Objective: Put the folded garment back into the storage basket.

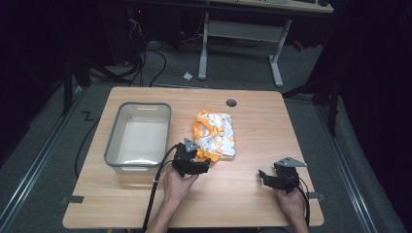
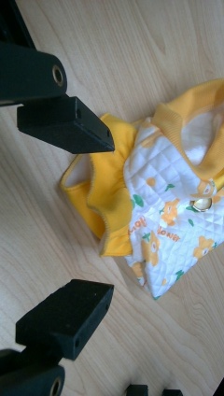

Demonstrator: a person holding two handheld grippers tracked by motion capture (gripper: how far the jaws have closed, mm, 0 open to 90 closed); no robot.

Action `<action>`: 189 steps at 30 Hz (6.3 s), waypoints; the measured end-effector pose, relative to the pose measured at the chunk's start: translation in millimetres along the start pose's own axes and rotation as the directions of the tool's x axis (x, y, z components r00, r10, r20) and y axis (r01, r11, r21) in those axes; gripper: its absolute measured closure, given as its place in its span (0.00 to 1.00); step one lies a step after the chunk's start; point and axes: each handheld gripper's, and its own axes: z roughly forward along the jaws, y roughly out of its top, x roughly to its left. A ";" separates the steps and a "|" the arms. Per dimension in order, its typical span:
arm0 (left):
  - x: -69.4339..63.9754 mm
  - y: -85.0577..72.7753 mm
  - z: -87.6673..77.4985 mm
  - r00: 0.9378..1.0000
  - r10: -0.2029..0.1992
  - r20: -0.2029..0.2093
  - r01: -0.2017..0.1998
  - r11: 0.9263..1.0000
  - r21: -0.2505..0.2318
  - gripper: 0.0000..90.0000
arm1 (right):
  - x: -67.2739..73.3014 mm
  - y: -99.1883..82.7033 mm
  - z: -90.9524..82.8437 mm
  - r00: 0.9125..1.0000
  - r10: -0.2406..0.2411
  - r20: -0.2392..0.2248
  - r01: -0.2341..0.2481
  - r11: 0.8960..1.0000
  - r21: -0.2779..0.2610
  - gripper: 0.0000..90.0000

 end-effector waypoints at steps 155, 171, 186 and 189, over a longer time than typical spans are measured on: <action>36.2 57.7 -49.3 0.989 -0.003 0.147 0.028 0.985 -0.171 0.83 | 0.0 -0.2 -0.2 1.000 -0.003 -0.004 0.003 1.000 0.001 0.30; 52.6 58.5 -74.5 0.990 -0.016 0.143 0.044 0.979 -0.199 0.82 | 0.0 -0.2 -0.2 1.000 -0.003 -0.004 0.003 1.000 0.001 0.30; 69.2 56.6 -95.9 0.991 -0.030 0.130 0.059 0.973 -0.223 0.82 | 0.0 -0.2 -0.2 1.000 -0.003 -0.004 0.003 1.000 0.001 0.30; 73.2 56.0 -100.1 0.991 -0.038 0.127 0.066 0.972 -0.226 0.82 | 0.0 -0.2 -0.2 1.000 -0.002 -0.004 0.002 1.000 0.001 0.30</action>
